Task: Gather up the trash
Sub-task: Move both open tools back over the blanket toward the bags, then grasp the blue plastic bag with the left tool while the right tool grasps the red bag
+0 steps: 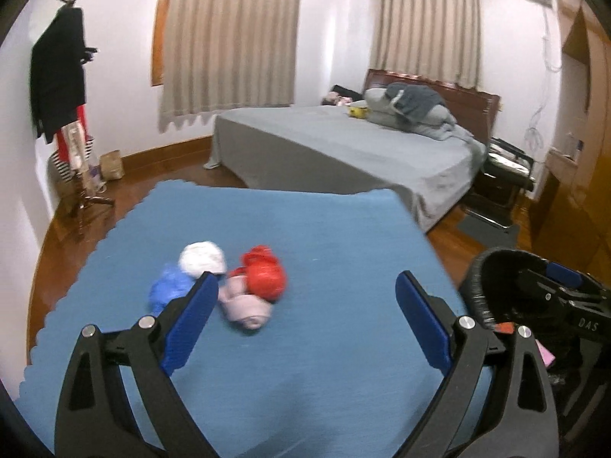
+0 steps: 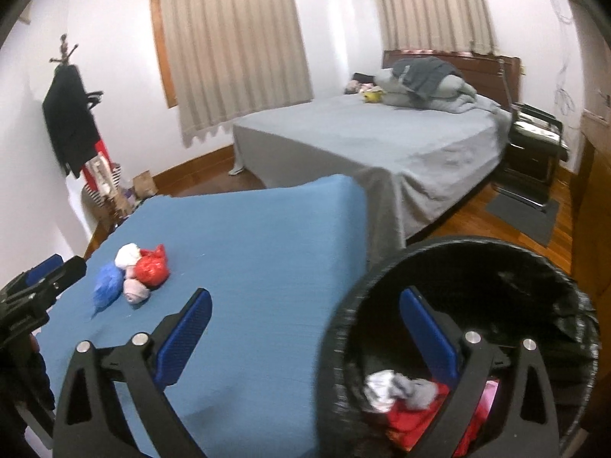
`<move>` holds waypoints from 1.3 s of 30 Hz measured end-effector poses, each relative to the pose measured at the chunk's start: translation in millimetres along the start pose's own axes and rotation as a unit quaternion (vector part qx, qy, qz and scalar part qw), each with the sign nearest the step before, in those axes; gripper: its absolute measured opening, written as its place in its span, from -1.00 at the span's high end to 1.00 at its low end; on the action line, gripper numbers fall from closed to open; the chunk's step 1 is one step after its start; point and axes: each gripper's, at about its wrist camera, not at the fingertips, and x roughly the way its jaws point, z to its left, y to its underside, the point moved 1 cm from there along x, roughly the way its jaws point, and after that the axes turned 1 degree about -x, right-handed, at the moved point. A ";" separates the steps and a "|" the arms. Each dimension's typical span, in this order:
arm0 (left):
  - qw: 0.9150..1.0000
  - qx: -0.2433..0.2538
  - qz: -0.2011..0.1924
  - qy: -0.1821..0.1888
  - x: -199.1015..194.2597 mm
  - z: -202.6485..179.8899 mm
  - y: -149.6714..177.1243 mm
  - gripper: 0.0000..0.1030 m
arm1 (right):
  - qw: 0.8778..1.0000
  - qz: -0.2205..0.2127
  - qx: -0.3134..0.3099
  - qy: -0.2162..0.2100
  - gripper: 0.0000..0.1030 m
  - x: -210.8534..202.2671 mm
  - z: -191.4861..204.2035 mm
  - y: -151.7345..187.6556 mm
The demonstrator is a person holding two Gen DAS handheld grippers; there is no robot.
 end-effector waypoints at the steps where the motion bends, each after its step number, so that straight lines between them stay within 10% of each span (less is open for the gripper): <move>1: 1.000 -0.002 0.001 -0.007 1.1 7.0 0.7 -0.77 | 1.000 0.002 -0.002 -0.004 -0.88 4.1 5.6 0.2; 31: 0.992 -0.064 0.075 -0.082 82.7 131.7 23.1 -0.76 | 0.996 0.051 -0.055 -0.039 -0.88 111.1 106.7 -0.6; 39: 0.989 -0.076 0.118 -0.054 111.2 134.6 29.4 -0.30 | 0.996 0.054 -0.056 -0.039 -0.88 125.7 115.6 -6.0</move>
